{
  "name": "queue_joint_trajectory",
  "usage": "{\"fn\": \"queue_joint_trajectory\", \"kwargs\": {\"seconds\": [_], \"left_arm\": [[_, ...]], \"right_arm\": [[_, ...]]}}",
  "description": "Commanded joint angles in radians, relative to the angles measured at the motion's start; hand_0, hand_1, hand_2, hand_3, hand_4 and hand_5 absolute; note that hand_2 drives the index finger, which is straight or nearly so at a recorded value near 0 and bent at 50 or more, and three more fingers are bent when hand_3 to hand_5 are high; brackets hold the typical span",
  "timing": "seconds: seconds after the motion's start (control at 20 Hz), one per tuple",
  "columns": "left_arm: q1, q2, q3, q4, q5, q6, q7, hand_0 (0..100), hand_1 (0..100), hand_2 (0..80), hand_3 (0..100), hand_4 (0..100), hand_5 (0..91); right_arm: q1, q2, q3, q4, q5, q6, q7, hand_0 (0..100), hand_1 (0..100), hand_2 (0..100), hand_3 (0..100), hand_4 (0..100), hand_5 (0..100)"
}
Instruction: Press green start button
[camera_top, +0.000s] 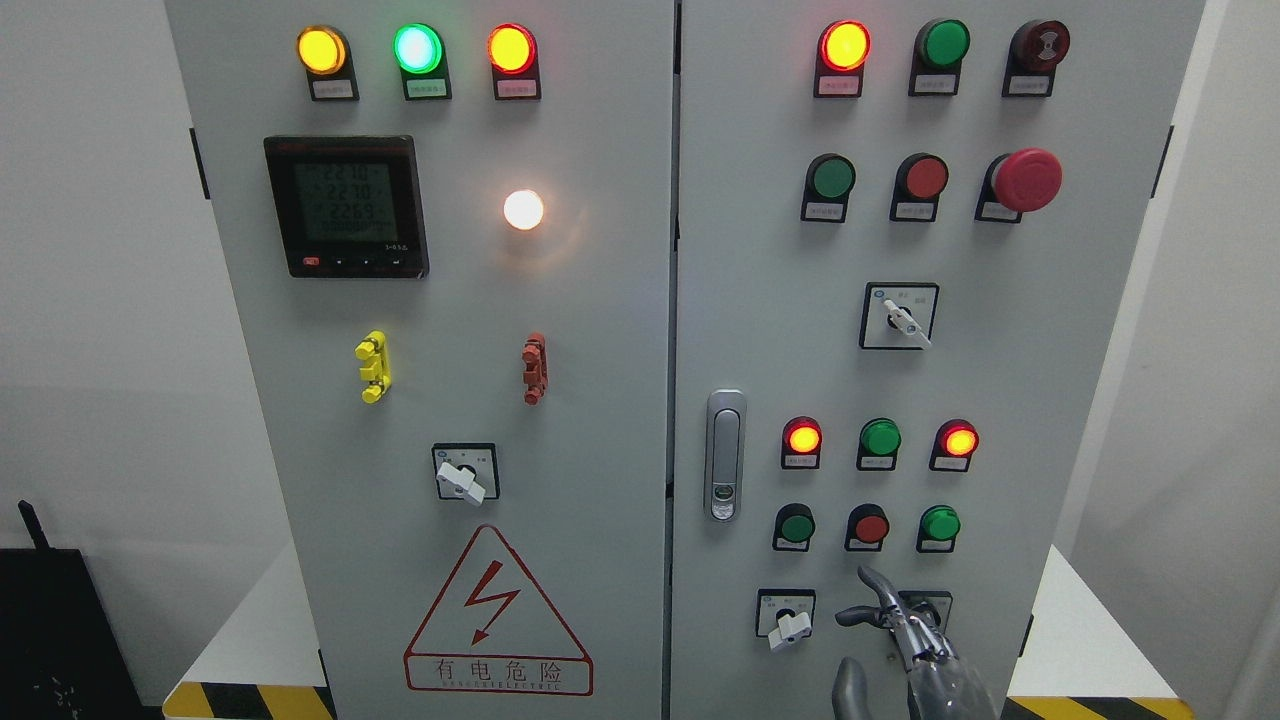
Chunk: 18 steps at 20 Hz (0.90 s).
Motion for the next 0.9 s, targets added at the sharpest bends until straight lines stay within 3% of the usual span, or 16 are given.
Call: {"fn": "queue_joint_trajectory", "kwargs": {"seconds": [0.0,0.1,0.3,0.4,0.45,0.7,0.85], "left_arm": [[0.0,0.0,0.0,0.0,0.0,0.001,0.0,12,56,0.0,0,0,0.0],[0.0,0.0,0.0,0.0,0.0,0.001,0.0,12,56,0.0,0,0,0.0],[0.0,0.0,0.0,0.0,0.0,0.001,0.0,12,56,0.0,0,0,0.0],[0.0,0.0,0.0,0.0,0.0,0.002,0.0,12,56,0.0,0,0,0.0],[0.0,0.0,0.0,0.0,0.0,0.001,0.0,12,56,0.0,0,0,0.0],[0.0,0.0,0.0,0.0,0.0,0.001,0.0,12,56,0.0,0,0,0.0],[0.0,0.0,0.0,0.0,0.0,0.001,0.0,12,56,0.0,0,0,0.0]], "right_arm": [[0.061,-0.001,0.039,-0.101,-0.211,0.041,0.033,58,24,0,13,7,0],[0.075,-0.001,0.039,-0.103,-0.255,0.039,0.035,43,23,0,11,4,0],[0.095,-0.001,0.039,-0.116,-0.395,0.042,0.093,31,18,0,3,0,0],[0.101,-0.001,0.042,-0.118,-0.444,0.042,0.099,25,14,0,0,0,0],[0.106,-0.001,0.048,-0.119,-0.467,0.042,0.099,17,14,0,0,0,0],[0.118,-0.001,0.06,-0.126,-0.57,0.045,0.104,8,11,0,0,0,0],[0.132,-0.003,0.069,-0.135,-0.625,0.051,0.142,5,9,0,0,0,0]]}}
